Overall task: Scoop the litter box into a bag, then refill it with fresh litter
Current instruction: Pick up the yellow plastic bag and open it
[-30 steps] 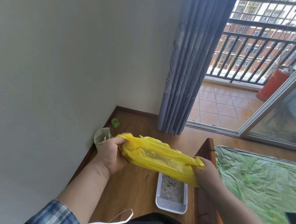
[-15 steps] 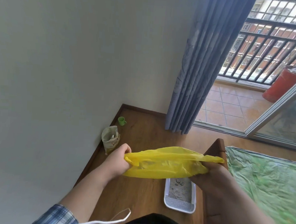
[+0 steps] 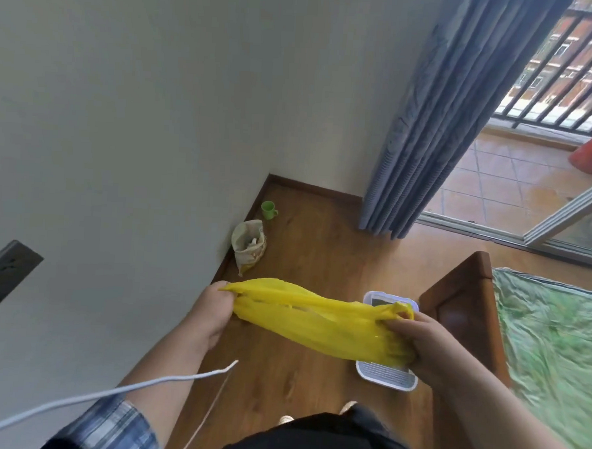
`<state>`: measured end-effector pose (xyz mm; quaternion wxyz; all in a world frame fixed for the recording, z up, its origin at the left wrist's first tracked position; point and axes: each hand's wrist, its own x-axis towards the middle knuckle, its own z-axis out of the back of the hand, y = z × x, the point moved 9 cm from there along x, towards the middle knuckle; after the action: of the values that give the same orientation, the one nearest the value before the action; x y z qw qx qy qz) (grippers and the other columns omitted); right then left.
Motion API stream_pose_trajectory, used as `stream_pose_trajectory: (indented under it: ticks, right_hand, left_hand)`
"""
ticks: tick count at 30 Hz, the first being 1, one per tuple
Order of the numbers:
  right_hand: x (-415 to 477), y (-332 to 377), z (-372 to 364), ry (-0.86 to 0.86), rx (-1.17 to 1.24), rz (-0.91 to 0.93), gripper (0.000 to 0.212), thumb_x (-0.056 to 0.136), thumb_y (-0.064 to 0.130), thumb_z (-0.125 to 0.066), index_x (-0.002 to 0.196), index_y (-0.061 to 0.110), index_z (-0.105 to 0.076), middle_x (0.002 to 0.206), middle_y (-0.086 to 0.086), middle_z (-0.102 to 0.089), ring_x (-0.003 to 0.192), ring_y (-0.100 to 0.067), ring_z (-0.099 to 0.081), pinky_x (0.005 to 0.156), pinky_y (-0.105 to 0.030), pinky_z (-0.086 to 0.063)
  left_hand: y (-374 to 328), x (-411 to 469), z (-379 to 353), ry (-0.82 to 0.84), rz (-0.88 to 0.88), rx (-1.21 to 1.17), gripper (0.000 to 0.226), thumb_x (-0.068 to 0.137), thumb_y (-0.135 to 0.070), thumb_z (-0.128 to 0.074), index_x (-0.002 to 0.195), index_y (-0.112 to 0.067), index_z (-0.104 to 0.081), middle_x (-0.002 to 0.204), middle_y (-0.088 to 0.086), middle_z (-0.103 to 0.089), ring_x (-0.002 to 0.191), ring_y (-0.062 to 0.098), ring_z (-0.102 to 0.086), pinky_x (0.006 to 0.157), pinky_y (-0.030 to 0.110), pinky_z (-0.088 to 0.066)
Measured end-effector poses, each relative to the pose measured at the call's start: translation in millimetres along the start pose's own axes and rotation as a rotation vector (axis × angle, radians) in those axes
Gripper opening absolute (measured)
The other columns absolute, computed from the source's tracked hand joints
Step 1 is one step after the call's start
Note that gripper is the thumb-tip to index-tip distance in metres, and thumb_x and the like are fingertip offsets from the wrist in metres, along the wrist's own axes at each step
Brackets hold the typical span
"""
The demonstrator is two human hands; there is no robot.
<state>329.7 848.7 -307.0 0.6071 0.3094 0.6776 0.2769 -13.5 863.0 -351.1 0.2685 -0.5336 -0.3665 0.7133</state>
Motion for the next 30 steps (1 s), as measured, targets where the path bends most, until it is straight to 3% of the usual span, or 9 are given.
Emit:
stream_pose_trajectory:
  ticks: [3, 7, 9, 11, 14, 16, 21, 26, 30]
  right_hand:
    - [13, 2, 16, -0.154, -0.313, 0.073, 0.016, 0.093, 0.001, -0.057, 0.093, 0.01, -0.071, 0.08, -0.009, -0.075, 0.082, -0.029, -0.069, 0.074, -0.039, -0.056]
    - [37, 6, 27, -0.214, -0.415, 0.105, 0.014, 0.085, 0.008, -0.054, 0.077, 0.008, -0.066, 0.058, 0.003, -0.056, 0.061, -0.016, -0.049, 0.058, -0.028, -0.039]
    - [56, 6, 35, -0.226, -0.322, 0.086, 0.026, 0.074, 0.016, -0.049, 0.085, -0.002, -0.063, 0.065, -0.005, -0.055, 0.067, -0.02, -0.048, 0.063, -0.031, -0.038]
    - [75, 8, 42, -0.231, -0.17, 0.017, 0.018, 0.084, 0.006, -0.051, 0.092, -0.003, -0.064, 0.07, -0.008, -0.063, 0.071, -0.024, -0.057, 0.068, -0.034, -0.046]
    - [104, 36, 37, -0.157, 0.056, -0.015, 0.034, 0.097, -0.013, -0.042, 0.08, 0.015, -0.053, 0.071, 0.001, -0.056, 0.051, -0.002, -0.061, 0.051, -0.014, -0.046]
    - [125, 58, 34, -0.138, 0.228, -0.061, 0.036, 0.098, -0.014, -0.039, 0.08, 0.016, -0.048, 0.073, 0.0, -0.051, 0.045, 0.006, -0.059, 0.045, -0.01, -0.044]
    - [196, 81, 45, -0.123, 0.503, -0.222, 0.012, 0.099, 0.011, -0.047, 0.102, 0.005, -0.058, 0.07, -0.009, -0.066, 0.065, -0.021, -0.064, 0.063, -0.036, -0.053]
    - [221, 126, 53, 0.033, 0.376, -0.199, 0.022, 0.096, 0.014, -0.051, 0.114, 0.005, -0.059, 0.091, -0.016, -0.072, 0.079, -0.031, -0.067, 0.069, -0.042, -0.055]
    - [238, 129, 71, 0.008, 0.027, -0.114, 0.048, 0.076, 0.005, -0.074, 0.121, 0.009, -0.06, 0.112, -0.019, -0.071, 0.105, -0.04, -0.067, 0.092, -0.057, -0.054]
  left_hand:
    - [-4, 2, -29, 0.149, 0.15, -0.279, 0.029, 0.099, -0.006, -0.041, 0.115, 0.0, -0.065, 0.102, 0.022, -0.071, 0.092, 0.031, -0.067, 0.077, 0.044, -0.058]
    - [-18, 8, -66, 0.332, 0.256, -0.398, 0.035, 0.102, -0.004, -0.03, 0.108, 0.0, -0.065, 0.091, 0.018, -0.075, 0.079, 0.026, -0.074, 0.063, 0.036, -0.061]
    - [-26, 18, -77, 0.376, 0.286, -0.345, 0.036, 0.102, -0.006, -0.03, 0.105, -0.001, -0.066, 0.094, 0.019, -0.075, 0.079, 0.026, -0.075, 0.063, 0.036, -0.061]
    - [-40, 29, -88, 0.415, 0.286, -0.278, 0.035, 0.102, -0.009, -0.034, 0.111, -0.002, -0.067, 0.107, 0.021, -0.072, 0.092, 0.03, -0.073, 0.074, 0.041, -0.06]
    - [-68, 56, -95, 0.409, 0.239, -0.156, 0.029, 0.101, -0.01, -0.043, 0.114, -0.001, -0.067, 0.113, 0.023, -0.07, 0.104, 0.034, -0.069, 0.088, 0.046, -0.056]
    - [-87, 77, -94, 0.341, 0.175, 0.027, 0.016, 0.098, -0.01, -0.053, 0.103, -0.006, -0.068, 0.102, 0.018, -0.072, 0.094, 0.031, -0.069, 0.082, 0.038, -0.056]
    - [-122, 123, -103, 0.238, 0.151, 0.176, 0.007, 0.085, -0.015, -0.07, 0.091, -0.016, -0.066, 0.091, 0.01, -0.07, 0.088, 0.026, -0.064, 0.075, 0.032, -0.047]
    - [-142, 169, -118, 0.113, 0.109, 0.231, 0.028, 0.068, -0.021, -0.068, 0.095, -0.014, -0.063, 0.092, 0.014, -0.069, 0.085, 0.028, -0.065, 0.073, 0.04, -0.052]
    - [-133, 230, -138, 0.076, 0.122, 0.119, 0.05, 0.075, -0.033, -0.065, 0.121, -0.015, -0.062, 0.119, 0.015, -0.067, 0.103, 0.03, -0.066, 0.091, 0.048, -0.055]
